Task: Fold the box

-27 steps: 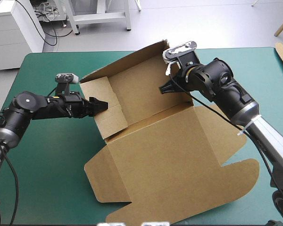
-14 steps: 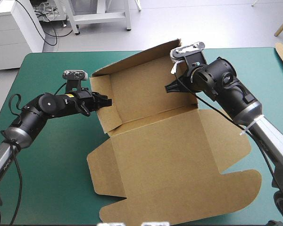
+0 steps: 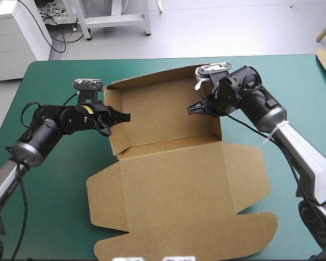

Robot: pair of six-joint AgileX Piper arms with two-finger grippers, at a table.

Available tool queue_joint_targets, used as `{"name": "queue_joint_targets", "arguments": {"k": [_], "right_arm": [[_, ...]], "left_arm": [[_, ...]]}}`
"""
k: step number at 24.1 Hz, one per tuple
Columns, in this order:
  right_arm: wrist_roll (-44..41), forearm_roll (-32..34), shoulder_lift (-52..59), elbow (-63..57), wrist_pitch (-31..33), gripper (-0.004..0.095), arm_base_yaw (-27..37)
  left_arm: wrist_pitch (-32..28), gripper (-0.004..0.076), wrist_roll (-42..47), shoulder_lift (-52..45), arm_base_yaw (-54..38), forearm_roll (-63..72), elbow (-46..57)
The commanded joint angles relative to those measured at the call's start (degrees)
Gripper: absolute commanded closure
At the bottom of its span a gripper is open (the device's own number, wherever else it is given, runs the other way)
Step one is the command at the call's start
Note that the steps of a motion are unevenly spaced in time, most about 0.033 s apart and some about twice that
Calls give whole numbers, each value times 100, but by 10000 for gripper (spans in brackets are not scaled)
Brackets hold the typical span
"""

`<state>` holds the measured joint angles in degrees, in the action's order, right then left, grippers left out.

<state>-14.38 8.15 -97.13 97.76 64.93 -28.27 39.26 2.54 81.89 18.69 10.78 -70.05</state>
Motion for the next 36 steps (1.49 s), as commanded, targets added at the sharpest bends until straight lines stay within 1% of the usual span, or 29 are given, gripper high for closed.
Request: {"name": "queue_joint_targets", "arguments": {"k": [1,3,6,8,12,13,15,17,20,23,27,30,32,34,36], "right_arm": [[110,-276,-15,165,-313,928,20],[183,-392,-145,165,-314,929,20],[183,-399,-330,165,-314,929,20],[183,-403,-459,165,-340,929,64],[316,-780,-732,175,-428,929,297],[380,-997,-869,175,-517,929,451],[380,-1118,-1070,175,-739,929,626],[380,-1052,-1215,175,-934,928,645],[459,-1022,-1332,175,-1045,928,645],[654,-1075,-1331,175,-1349,928,645],[654,-1075,-1331,175,-1438,907,645],[654,-1142,-1331,185,-1438,820,645],[654,-1142,-1331,198,-1438,742,645],[654,-1154,-1331,258,-1427,654,645],[654,-1167,-1331,367,-1402,576,645]], "left_arm": [[270,731,213,78,116,-118,-568],[593,732,286,322,116,-279,-788],[977,731,345,644,152,-560,-1056],[1061,731,386,814,155,-573,-1157],[963,731,420,1072,155,-562,-1213],[901,731,453,1168,155,-573,-1213],[745,731,453,1352,155,-561,-1213],[681,731,453,1609,155,-551,-1213],[726,731,453,1864,155,-548,-1213],[542,731,424,1904,155,-562,-1223],[461,727,409,1904,155,-537,-1223],[461,724,409,1904,155,-537,-1223],[474,701,375,1904,155,-537,-1223],[508,653,365,1904,155,-537,-1223],[583,578,340,1904,155,-537,-1223]]}}
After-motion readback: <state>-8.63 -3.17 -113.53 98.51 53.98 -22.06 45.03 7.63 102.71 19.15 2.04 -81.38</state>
